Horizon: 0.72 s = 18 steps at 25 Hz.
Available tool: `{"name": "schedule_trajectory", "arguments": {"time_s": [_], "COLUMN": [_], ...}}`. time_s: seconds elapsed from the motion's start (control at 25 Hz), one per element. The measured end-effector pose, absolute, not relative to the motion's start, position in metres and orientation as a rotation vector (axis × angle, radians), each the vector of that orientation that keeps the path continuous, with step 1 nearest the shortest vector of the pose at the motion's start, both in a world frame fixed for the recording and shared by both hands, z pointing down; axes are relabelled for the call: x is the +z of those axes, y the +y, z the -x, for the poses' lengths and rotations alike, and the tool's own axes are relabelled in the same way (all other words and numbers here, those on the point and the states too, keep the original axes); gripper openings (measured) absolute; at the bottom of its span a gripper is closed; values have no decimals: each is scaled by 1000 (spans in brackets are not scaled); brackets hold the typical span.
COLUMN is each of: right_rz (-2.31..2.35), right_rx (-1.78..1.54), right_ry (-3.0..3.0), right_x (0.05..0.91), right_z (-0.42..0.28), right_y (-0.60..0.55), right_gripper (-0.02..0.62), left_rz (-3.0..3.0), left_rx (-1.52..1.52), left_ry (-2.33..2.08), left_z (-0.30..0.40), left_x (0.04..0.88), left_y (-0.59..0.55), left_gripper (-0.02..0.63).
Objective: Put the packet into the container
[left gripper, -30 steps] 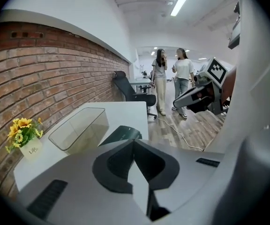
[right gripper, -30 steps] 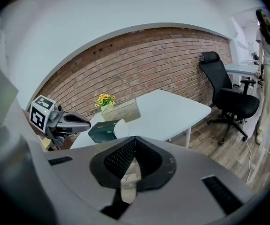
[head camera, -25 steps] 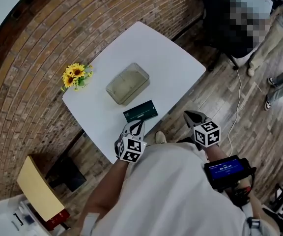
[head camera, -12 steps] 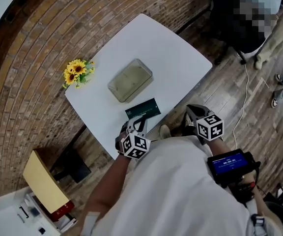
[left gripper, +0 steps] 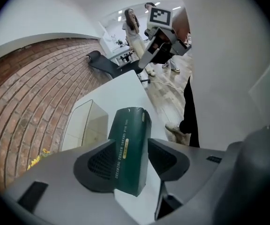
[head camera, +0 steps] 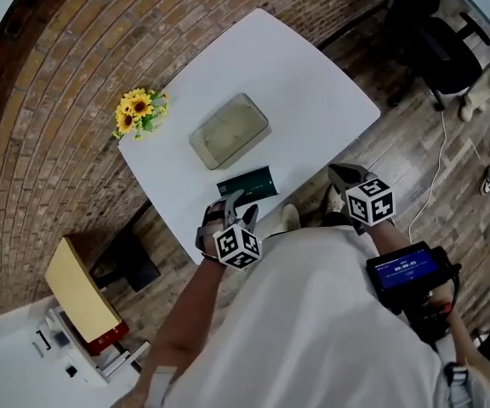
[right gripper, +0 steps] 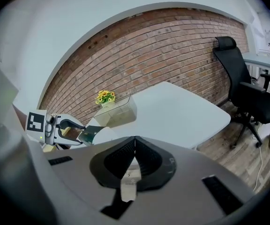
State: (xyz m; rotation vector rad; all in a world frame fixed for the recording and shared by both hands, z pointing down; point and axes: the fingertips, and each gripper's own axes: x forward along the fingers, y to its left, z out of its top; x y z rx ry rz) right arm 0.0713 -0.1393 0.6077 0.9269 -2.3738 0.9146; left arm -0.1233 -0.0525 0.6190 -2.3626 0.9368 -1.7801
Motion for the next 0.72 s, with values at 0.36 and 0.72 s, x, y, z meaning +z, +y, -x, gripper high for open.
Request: {"name": "schedule_trajectory", "arguments": {"time_s": [0.36,0.72], "right_rz": [-913,-942], "right_rx": [947,980], "right_ry": [-2350,-2315], "right_x": [617,622], "right_z": [-87,-107], "right_y": [-148,-148], "right_gripper": [6,7], "left_rz": [2159,2081], "left_rx": [-1906,-1900], "left_ry": [842,857], "left_z": [125,126], "left_x": [646,657], "left_y": [-60,-69], "left_gripper": [316,314]}}
